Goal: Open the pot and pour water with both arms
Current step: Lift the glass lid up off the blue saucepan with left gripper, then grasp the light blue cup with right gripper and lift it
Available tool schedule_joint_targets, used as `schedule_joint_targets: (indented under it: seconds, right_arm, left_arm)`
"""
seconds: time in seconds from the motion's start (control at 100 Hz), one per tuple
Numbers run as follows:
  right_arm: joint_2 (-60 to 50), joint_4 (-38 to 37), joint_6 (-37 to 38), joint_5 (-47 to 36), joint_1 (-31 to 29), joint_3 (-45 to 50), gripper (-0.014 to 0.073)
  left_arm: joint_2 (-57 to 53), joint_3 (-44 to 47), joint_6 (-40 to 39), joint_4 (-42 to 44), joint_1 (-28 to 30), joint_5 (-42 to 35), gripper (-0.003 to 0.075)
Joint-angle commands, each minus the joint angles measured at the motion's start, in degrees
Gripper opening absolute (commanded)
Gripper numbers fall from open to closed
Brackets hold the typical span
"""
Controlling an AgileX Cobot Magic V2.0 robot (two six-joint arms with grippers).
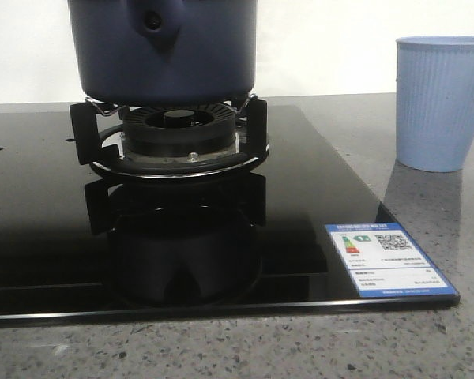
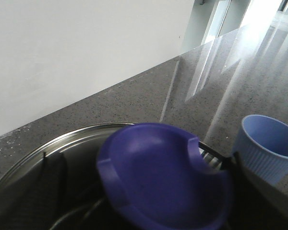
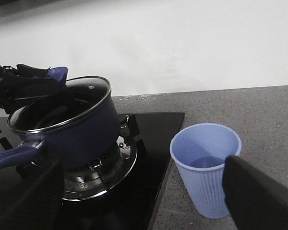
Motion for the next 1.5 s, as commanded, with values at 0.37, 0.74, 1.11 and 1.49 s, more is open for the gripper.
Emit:
schedule_joint_targets:
  seconds: [0.37,0.74,1.11,1.49]
  right_arm:
    - [0.69,0.63,-0.73,-4.82,0.09,-2.29,0.0604]
    - [0.94,-4.96,-0.73,-5.83,0.09,-2.29,0.0604]
    - [9.60,-13.43,-0.73,-10.18,0.09,-1.04,0.0604]
    - [24.91,-14.56,-0.73,-23.48,0.23,1.57,0.0604]
  left_arm:
    - [-1.90,-2.27,-0.32,-3.85,-0.40,0.69,0.0330]
    - [-10.72,-6.49,-0.32,-4.09,-0.40,0.14,0.0330]
    - [-23.01,-4.77,-0.83,-2.22,-0.40,-1.59,0.0330]
    - [-32.07,1.19,-0.92,-1.59,-0.40,-4.09,0.0330]
